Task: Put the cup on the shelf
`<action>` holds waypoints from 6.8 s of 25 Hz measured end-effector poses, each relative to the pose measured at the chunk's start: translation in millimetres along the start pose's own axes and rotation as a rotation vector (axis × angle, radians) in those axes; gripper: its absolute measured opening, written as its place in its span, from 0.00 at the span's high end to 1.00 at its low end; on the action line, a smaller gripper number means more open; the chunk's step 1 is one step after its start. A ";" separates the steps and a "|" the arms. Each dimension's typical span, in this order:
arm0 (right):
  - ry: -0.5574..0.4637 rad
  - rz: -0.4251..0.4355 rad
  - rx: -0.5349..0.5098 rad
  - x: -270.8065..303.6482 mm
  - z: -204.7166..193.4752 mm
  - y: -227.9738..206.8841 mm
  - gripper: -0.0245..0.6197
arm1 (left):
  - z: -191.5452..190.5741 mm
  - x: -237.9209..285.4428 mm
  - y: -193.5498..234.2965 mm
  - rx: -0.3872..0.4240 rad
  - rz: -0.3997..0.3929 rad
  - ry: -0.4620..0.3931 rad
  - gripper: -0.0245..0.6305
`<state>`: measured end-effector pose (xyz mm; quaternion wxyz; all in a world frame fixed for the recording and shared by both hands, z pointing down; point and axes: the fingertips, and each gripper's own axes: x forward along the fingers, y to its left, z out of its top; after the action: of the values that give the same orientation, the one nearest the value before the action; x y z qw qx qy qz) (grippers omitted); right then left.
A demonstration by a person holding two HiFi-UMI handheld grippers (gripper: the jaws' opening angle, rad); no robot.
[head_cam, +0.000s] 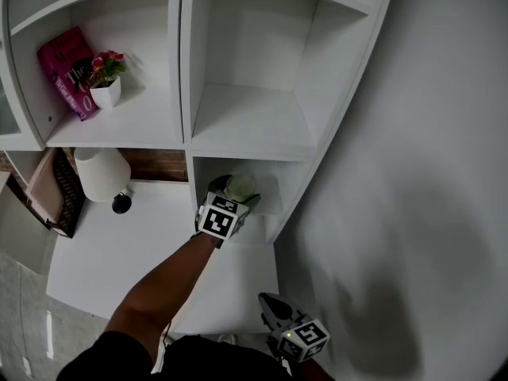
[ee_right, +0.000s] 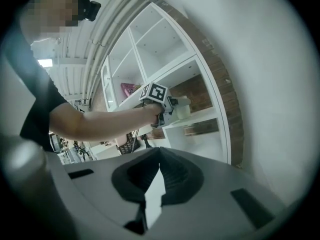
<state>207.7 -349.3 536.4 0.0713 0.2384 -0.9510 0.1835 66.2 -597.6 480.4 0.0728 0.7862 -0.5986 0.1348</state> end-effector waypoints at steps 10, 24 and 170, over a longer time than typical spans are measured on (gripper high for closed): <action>-0.001 -0.028 0.014 -2.5 0.1 -17.3 0.95 | -0.6 34.9 24.5 -0.009 0.059 0.042 0.37; 0.006 -0.014 0.023 1.0 -1.7 -22.0 0.95 | -1.5 44.4 27.1 0.004 0.058 0.056 0.37; -0.013 0.090 -0.105 120.6 13.5 168.4 0.95 | -119.6 -375.9 36.9 -0.160 -0.021 -0.072 0.95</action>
<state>20.6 -268.0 497.8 0.0691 0.1925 -0.9695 0.1349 -77.0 -228.1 480.3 0.1152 0.7885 -0.6014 0.0575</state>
